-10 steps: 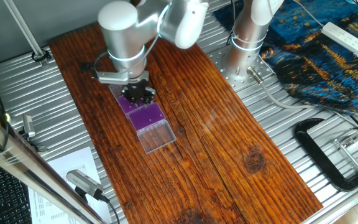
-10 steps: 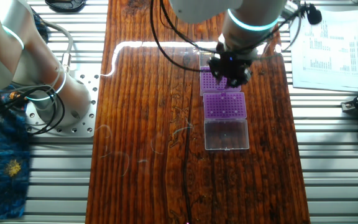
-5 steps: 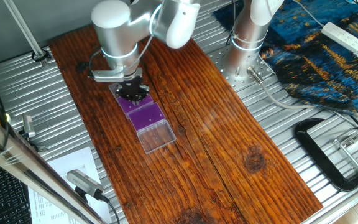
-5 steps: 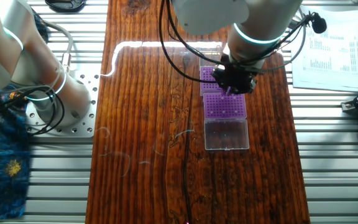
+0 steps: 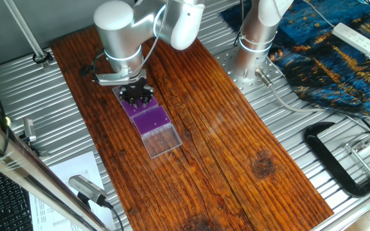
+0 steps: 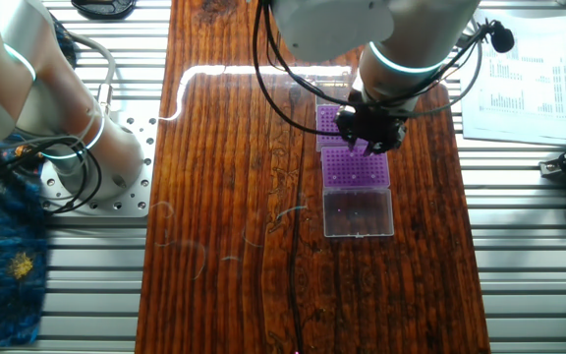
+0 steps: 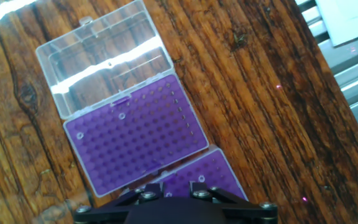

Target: Transfer all small pipette tips from one holder to another

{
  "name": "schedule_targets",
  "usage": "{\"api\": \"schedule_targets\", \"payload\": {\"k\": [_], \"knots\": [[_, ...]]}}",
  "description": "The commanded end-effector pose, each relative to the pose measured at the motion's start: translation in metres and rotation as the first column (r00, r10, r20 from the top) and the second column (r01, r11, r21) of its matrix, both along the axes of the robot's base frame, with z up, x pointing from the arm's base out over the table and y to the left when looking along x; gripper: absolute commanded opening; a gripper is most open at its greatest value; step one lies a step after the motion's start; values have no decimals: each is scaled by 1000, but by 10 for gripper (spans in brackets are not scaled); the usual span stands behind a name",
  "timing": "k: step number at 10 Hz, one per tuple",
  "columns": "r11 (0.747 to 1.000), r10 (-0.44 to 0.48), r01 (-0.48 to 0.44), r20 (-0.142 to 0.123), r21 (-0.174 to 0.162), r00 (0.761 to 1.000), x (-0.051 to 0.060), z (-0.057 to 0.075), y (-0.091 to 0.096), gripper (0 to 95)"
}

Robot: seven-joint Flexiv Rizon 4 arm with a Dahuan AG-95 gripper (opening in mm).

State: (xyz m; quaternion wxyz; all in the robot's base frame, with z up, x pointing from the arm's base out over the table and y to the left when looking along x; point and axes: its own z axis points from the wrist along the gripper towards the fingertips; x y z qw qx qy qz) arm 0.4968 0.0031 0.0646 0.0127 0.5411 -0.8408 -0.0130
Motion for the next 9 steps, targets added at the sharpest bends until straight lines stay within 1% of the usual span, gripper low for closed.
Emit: {"api": "schedule_targets", "payload": {"k": [1,3,7,9], "knots": [[1000,-2,2,4,-2,1000,-2,-3,-2,190],[1000,2,-2,5,3,1000,-4,-7,-4,190],[1000,0,0,3,6,1000,-7,-9,-5,190],[1000,-1,1,4,6,1000,-7,-9,-5,190]]}}
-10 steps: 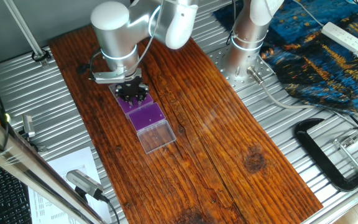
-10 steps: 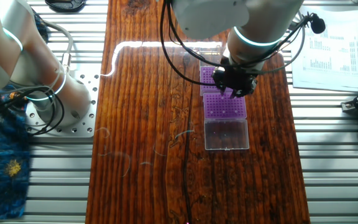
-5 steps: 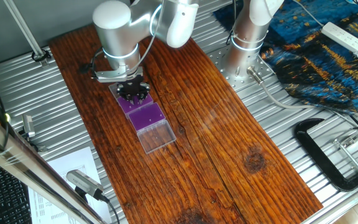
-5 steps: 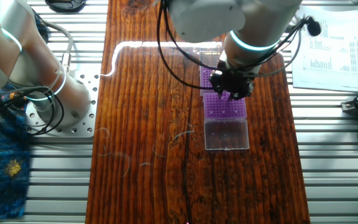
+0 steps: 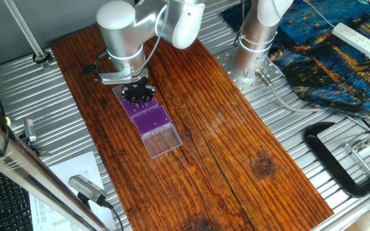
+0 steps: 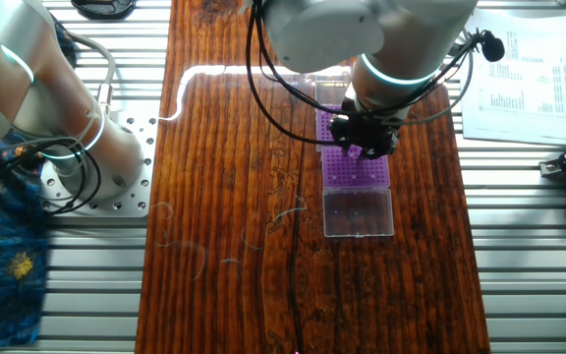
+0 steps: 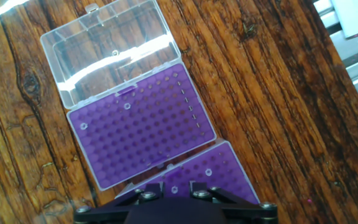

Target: Transfer all small pipette tips from one holder to another

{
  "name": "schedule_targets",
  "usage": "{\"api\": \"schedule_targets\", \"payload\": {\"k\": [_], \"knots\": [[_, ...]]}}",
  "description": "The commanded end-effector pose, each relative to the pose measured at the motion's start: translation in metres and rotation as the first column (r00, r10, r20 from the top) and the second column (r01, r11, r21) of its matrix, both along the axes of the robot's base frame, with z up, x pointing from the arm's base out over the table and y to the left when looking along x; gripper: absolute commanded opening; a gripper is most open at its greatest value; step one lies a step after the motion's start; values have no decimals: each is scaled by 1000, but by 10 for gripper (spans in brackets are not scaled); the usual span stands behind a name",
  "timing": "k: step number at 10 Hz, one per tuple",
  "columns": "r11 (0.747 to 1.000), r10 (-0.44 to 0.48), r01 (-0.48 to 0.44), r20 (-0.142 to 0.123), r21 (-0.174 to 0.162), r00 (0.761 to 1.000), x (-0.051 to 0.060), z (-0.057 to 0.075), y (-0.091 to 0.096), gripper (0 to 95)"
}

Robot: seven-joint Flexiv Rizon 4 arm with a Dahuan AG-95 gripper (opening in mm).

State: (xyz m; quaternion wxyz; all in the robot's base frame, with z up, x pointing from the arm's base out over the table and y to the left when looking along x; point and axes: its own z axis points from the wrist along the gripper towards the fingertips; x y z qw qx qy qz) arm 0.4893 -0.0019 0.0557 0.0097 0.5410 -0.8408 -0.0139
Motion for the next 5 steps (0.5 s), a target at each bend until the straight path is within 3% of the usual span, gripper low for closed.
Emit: {"api": "schedule_targets", "payload": {"k": [1,5], "knots": [[1000,-2,2,0,5,1000,0,-1,0,190],[1000,-13,13,1,13,1000,0,-3,2,190]]}}
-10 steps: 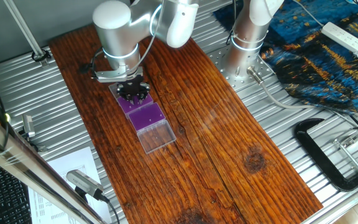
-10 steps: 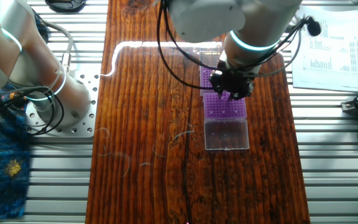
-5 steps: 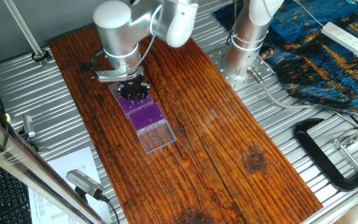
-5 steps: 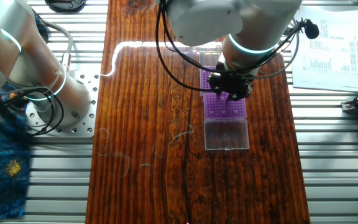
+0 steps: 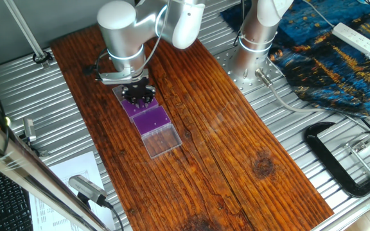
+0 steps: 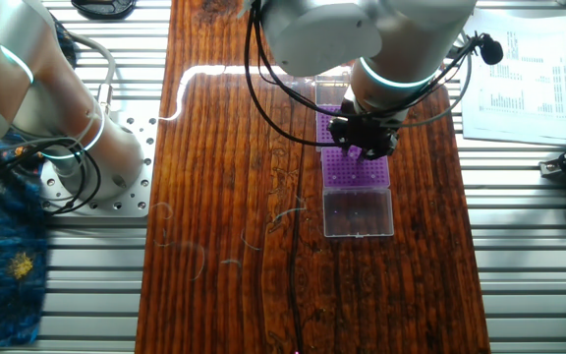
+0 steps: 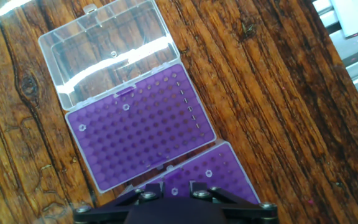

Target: Transfer all small pipette tips from one holder to another

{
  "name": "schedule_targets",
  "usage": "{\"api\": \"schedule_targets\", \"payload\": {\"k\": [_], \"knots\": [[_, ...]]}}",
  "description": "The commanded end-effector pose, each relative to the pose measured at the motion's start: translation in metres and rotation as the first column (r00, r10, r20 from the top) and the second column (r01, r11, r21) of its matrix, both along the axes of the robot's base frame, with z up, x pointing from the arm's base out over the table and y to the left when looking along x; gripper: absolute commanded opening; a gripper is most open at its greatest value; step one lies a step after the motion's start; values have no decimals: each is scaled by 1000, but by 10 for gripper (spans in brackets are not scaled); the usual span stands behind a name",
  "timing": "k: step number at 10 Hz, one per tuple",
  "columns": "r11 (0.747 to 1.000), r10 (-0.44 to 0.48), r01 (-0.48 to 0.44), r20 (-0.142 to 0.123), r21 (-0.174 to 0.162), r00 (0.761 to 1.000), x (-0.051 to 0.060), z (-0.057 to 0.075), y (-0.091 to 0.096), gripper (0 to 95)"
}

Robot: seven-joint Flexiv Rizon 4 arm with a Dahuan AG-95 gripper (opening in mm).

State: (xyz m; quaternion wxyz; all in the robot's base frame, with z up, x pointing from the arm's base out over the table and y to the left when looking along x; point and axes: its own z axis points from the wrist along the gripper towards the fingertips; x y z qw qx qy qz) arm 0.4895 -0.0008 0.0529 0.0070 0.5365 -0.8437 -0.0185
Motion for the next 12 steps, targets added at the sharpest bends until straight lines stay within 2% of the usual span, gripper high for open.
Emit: {"api": "schedule_targets", "payload": {"k": [1,3,4,12], "knots": [[1000,-4,4,2,3,1000,0,0,1,190],[1000,-3,3,2,4,1000,0,0,1,190],[1000,-2,2,2,4,1000,0,0,1,0],[1000,-8,8,1,14,1000,0,6,2,0]]}}
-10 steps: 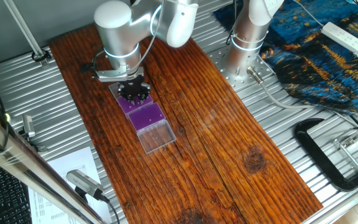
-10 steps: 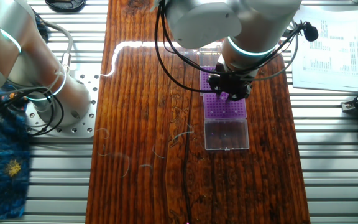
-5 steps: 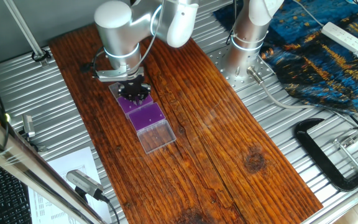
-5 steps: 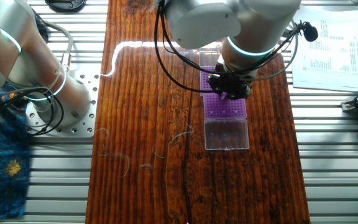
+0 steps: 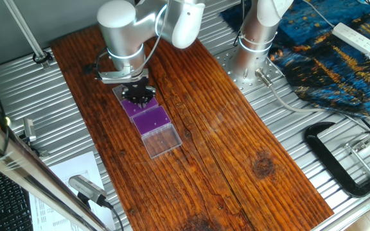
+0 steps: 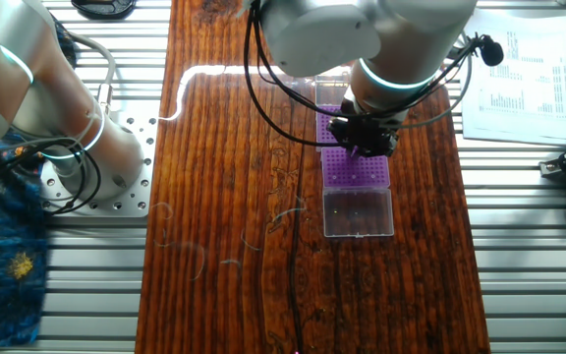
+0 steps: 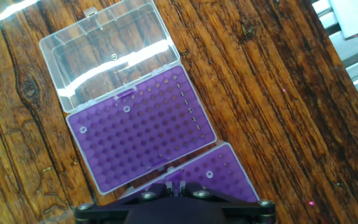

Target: Transfer all small pipette tips from one holder to another

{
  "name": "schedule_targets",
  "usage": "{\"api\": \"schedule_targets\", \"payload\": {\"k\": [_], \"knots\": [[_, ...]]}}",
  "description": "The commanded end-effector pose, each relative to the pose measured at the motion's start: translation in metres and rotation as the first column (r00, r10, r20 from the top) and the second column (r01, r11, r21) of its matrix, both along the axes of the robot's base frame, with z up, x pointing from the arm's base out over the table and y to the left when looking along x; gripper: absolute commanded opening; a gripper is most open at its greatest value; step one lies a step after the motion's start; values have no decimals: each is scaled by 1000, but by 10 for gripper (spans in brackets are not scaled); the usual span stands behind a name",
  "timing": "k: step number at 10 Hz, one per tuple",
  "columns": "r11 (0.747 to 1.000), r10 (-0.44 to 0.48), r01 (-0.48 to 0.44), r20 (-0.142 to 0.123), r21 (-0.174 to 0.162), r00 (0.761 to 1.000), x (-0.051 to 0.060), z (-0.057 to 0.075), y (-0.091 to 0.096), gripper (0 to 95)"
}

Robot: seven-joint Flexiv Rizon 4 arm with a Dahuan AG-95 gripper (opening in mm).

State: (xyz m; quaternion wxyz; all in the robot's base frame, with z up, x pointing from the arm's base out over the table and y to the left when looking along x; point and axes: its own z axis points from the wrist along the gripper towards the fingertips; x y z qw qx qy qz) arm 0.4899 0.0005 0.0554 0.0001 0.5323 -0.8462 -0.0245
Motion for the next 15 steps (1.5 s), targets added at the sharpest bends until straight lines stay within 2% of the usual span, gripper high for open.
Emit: {"api": "schedule_targets", "payload": {"k": [1,3,7,10,12,15], "knots": [[1000,2,-2,-5,-6,1000,-1,7,1,0],[1000,2,-2,-5,-8,1000,-2,13,1,0],[1000,-1,1,-5,-14,1000,0,34,5,0],[1000,-11,11,-7,-12,1000,15,45,12,0],[999,-32,32,-8,-5,999,22,47,20,0],[996,-87,88,-10,20,996,23,41,38,0]]}}
